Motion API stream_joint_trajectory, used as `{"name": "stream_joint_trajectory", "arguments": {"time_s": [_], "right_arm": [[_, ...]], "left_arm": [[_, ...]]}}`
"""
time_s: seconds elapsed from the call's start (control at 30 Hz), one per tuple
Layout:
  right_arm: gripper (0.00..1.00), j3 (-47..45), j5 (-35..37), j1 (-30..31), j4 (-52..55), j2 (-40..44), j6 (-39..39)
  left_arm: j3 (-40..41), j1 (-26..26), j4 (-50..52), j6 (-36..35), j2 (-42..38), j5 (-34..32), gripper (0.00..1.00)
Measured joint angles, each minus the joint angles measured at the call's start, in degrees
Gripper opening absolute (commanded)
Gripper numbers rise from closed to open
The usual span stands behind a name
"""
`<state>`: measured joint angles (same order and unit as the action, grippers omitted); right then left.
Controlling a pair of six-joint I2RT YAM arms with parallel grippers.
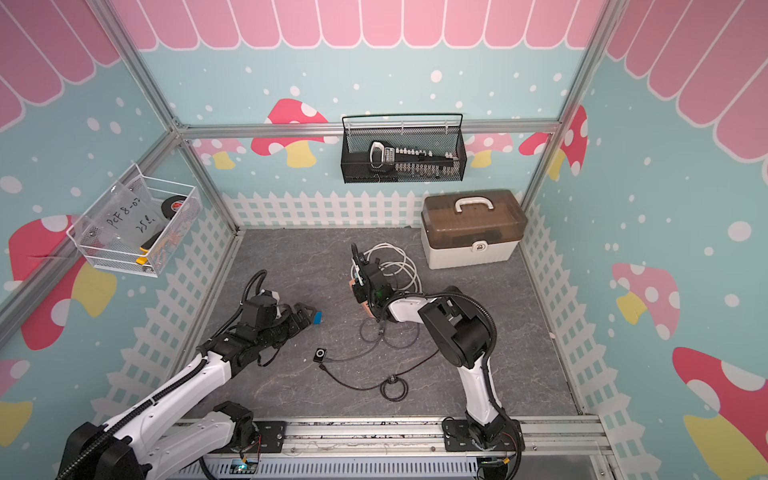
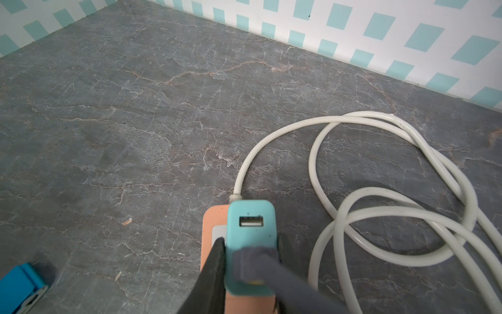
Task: Charge mp3
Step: Insert the plug into the socket, then pick up the MP3 player from the center of the board.
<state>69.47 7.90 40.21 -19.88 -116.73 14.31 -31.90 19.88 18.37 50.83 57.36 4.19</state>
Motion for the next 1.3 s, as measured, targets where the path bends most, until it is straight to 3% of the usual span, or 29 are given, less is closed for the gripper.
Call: {"name": "stream_joint_trajectory", "arguments": {"time_s": [0.2, 0.43, 0.87, 1.13, 1.23, 1.27, 1.3], "right_arm": [[0.43, 0.8, -0.9, 0.8, 7.9, 1.2, 0.6], [0.56, 0.3, -1.0, 2.2, 13.2, 2.8, 0.7], [0.63, -2.6, -4.5, 3.3, 15.4, 15.6, 2.1], [0.72, -10.7, -4.3, 5.5, 16.3, 28.2, 1.7], [0.81, -14.3, -2.7, 5.6, 16.5, 34.0, 1.3], [0.99, -15.6, -2.0, 5.6, 16.7, 35.9, 1.3], [0.99, -16.9, -1.2, 5.5, 16.8, 37.7, 1.1]], "left_arm": [[-0.5, 0.0, 2.5, 1.5, 0.3, -1.1, 0.99], [-1.3, 0.0, 4.7, 3.3, 0.3, -2.3, 0.99], [-4.5, 0.0, 9.1, 11.9, 7.7, -5.0, 0.99], [-9.1, 0.2, 15.1, 18.4, 11.6, -7.7, 0.99], [-13.8, 0.6, 18.8, 20.1, 14.5, -8.7, 0.99], [-15.4, 0.9, 20.0, 20.7, 15.6, -9.0, 0.99], [-17.5, 1.2, 21.7, 21.2, 17.1, -9.2, 0.99]]}}
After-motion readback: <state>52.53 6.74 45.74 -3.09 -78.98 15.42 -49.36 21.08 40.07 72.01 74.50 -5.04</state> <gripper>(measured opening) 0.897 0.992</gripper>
